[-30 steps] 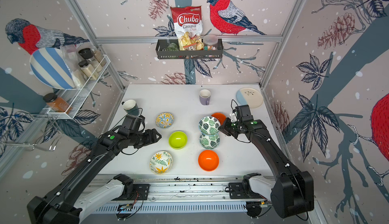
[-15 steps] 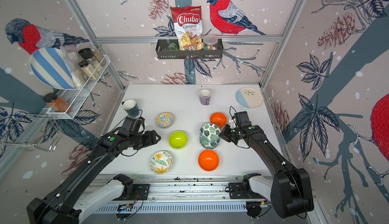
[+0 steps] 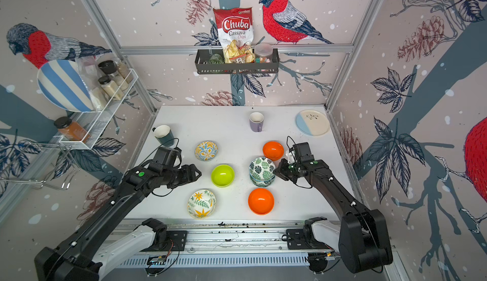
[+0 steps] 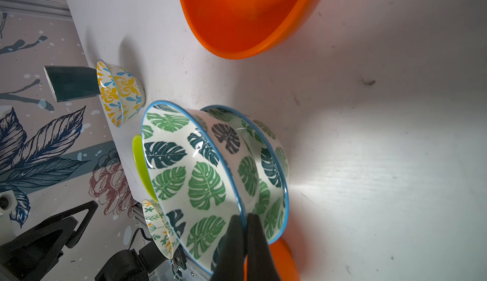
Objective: Stack the bowls
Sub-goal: Place the bowl on the bowl.
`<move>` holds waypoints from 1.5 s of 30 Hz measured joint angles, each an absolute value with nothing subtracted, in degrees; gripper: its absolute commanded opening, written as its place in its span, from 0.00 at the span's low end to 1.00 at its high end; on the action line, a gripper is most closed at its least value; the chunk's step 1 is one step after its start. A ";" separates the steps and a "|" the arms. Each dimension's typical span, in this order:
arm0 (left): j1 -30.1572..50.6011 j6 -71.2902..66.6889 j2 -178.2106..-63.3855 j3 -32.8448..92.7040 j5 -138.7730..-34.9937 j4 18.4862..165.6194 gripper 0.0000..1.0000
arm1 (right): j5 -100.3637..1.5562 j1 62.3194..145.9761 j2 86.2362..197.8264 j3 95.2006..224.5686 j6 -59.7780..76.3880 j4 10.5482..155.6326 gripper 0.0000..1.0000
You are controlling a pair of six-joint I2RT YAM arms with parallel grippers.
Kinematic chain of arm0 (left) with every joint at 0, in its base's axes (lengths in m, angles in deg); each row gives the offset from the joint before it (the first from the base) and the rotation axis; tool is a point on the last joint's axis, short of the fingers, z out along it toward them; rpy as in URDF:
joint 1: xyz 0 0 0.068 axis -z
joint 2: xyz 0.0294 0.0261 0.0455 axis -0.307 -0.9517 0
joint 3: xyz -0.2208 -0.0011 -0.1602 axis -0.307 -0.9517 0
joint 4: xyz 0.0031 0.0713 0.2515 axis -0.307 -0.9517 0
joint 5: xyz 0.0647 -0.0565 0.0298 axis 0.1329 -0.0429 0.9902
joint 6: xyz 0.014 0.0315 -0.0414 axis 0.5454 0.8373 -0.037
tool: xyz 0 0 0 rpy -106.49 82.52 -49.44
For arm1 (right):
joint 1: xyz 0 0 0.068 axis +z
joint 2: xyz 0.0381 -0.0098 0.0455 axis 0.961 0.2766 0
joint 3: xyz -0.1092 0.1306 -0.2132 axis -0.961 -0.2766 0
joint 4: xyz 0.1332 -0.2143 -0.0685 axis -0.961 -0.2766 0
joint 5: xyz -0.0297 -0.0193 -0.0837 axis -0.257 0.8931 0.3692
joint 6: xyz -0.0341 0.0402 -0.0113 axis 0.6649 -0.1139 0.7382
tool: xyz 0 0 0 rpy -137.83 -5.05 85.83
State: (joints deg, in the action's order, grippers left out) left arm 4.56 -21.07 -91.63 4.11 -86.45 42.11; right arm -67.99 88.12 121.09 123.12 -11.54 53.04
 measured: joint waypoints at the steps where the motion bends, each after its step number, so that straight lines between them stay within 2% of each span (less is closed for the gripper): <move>1: 4.56 -21.07 -91.56 4.09 -86.45 42.11 0.79 | -67.99 88.16 120.98 122.90 -11.52 53.12 0.00; 45: 4.56 -21.09 -90.75 3.19 -86.71 42.77 0.79 | -68.43 88.25 121.85 118.84 -10.04 56.21 0.00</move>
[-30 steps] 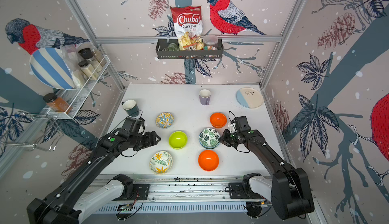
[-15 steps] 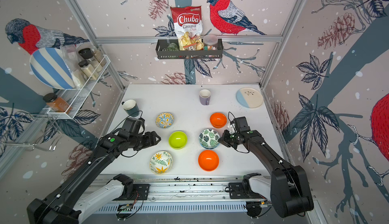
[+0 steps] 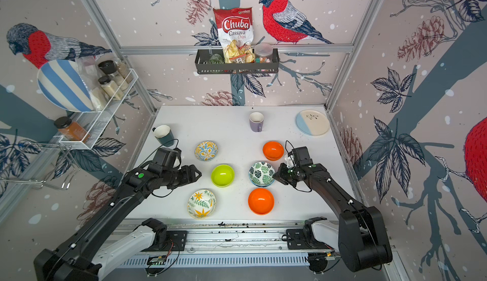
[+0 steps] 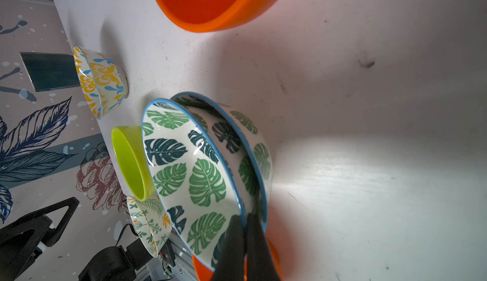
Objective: Stack the bowls
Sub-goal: Place the bowl on the bowl.
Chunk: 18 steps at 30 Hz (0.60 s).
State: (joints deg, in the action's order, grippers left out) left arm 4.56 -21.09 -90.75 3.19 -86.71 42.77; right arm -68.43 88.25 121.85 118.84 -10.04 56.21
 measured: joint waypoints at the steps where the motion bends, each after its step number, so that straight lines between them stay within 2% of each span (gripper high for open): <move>1: 4.56 -21.09 -90.75 3.17 -86.71 42.79 0.79 | -68.43 88.25 121.90 118.81 -10.04 56.27 0.00; 18: 4.56 -21.09 -91.17 3.02 -86.93 42.90 0.80 | -69.33 88.08 123.14 118.40 -10.06 57.01 0.00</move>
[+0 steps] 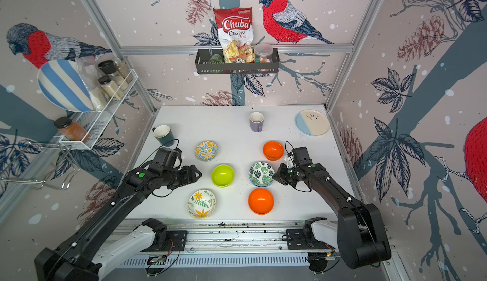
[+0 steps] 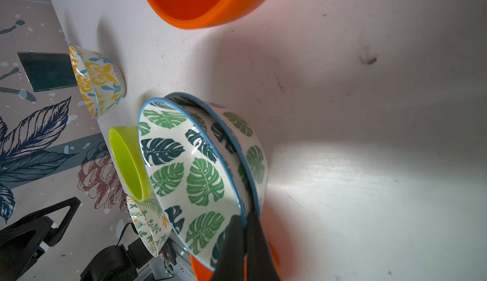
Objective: Stack the bowls
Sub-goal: Place the bowl on the bowl.
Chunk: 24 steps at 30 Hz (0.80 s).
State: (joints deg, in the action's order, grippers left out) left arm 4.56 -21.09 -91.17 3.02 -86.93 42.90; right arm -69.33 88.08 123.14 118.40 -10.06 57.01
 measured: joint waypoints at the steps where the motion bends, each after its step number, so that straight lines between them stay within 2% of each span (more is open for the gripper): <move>1: 4.56 -21.09 -91.26 3.02 -86.93 42.90 0.80 | -69.35 88.05 123.25 118.40 -10.06 57.17 0.00; 18: 4.62 -21.09 -91.48 3.02 -87.93 42.90 0.79 | -70.57 87.29 123.73 118.40 -10.06 57.65 0.00; 21: 4.69 -21.09 -91.41 3.02 -87.91 42.90 0.79 | -70.57 87.27 123.73 118.40 -10.06 57.65 0.11; 24: 4.76 -21.09 -91.34 3.00 -87.91 42.90 0.79 | -70.86 87.16 123.73 118.42 -10.01 57.78 0.14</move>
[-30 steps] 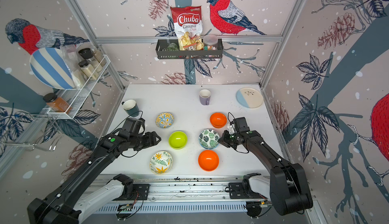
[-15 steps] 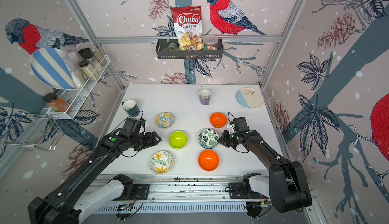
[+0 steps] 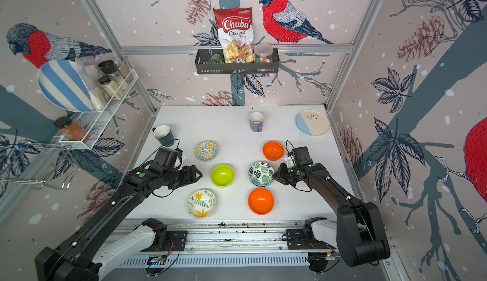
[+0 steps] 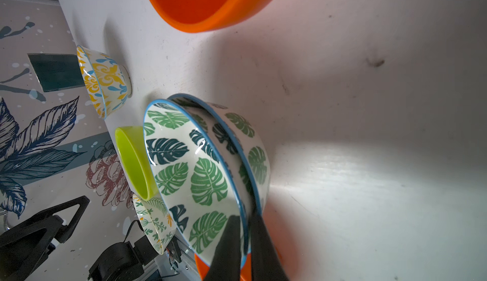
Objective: Stack the bowls
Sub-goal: Place the bowl on the bowl.
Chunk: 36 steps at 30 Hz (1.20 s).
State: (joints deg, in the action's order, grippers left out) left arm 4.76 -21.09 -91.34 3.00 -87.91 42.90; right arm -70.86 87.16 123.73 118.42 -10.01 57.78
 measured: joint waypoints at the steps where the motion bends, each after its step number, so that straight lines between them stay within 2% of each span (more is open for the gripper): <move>1: 4.78 -21.09 -91.32 3.00 -87.91 42.90 0.79 | -70.94 87.16 123.73 118.42 -10.01 57.85 0.15; 11: 5.17 -21.09 -91.06 2.93 -87.69 42.90 0.79 | -71.05 87.11 123.65 118.42 -10.01 58.00 0.24; 36: 6.20 -21.13 -90.95 2.93 -86.01 42.86 0.79 | -71.03 84.47 123.71 118.49 -10.01 57.95 0.22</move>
